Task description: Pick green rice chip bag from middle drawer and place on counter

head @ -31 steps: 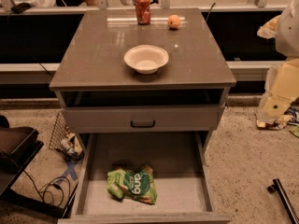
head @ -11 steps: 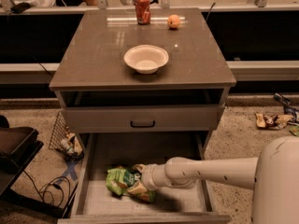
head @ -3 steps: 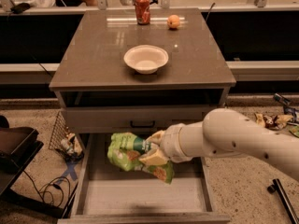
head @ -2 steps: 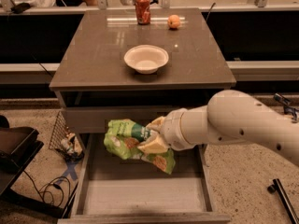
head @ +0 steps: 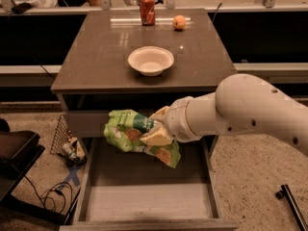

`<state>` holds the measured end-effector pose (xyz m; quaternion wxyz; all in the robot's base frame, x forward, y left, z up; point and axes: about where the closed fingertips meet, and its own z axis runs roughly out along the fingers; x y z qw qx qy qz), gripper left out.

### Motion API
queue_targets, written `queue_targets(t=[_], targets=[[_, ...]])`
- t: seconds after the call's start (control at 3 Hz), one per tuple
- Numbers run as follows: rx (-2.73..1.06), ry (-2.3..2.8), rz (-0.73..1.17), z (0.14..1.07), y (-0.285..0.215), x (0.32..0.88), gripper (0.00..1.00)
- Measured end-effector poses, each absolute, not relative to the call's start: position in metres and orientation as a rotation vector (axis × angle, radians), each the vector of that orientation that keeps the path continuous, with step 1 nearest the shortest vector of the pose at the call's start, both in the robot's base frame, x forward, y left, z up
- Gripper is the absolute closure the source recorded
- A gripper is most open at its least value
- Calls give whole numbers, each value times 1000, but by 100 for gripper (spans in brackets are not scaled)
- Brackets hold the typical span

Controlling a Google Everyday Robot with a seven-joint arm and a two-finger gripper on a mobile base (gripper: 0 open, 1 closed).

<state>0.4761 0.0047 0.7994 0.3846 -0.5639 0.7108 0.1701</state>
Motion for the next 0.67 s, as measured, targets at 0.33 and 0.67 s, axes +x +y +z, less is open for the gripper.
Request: queue_targets(t=[0.33, 0.67], targets=[[-1426, 1818, 420, 828, 5, 486, 100], [-1373, 1854, 390, 887, -2, 514, 100]])
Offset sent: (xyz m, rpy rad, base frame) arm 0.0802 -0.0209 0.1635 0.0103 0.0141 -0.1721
